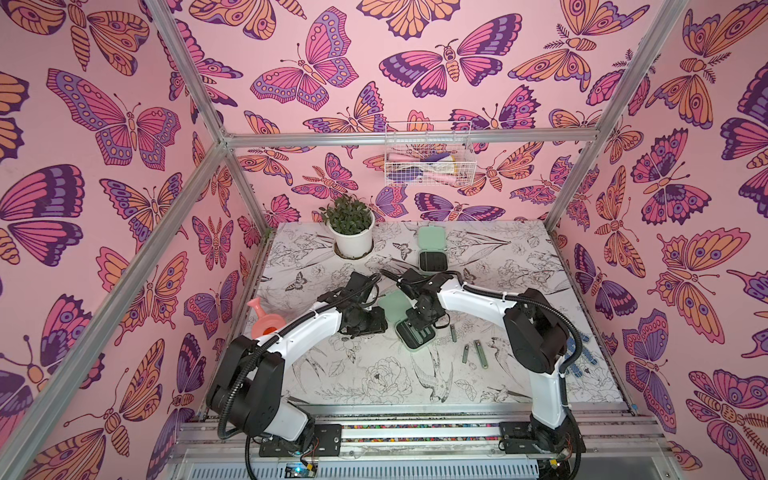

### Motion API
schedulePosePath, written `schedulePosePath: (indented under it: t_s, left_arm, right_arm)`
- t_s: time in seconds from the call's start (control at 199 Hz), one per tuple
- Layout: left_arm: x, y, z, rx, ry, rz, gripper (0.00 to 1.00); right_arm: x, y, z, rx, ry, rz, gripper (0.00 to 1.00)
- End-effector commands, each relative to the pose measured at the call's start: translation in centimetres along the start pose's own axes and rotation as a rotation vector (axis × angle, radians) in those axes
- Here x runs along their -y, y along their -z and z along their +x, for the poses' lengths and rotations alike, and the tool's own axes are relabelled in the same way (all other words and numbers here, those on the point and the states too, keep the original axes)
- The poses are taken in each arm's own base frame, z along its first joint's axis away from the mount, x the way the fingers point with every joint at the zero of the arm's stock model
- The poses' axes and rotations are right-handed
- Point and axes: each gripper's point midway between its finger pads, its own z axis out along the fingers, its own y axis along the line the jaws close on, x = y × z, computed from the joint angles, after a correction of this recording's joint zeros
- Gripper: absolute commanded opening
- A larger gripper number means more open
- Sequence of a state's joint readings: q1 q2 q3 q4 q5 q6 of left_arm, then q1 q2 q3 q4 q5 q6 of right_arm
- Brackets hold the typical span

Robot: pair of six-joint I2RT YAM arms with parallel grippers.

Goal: Organize nail clipper sets
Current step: Adjust the nail clipper in the storage box.

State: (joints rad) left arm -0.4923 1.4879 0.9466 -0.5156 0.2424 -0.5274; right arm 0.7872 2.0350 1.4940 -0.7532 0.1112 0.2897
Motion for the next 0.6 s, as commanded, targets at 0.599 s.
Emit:
schedulePosePath:
  t_s: [0.599]
  left_arm:
    - [0.2,-0.3,-0.4,0.002,0.002,-0.021,0.57]
  right_arm:
    - [1.4,3.2,-1.0,0.046,-0.064,0.023,0.17]
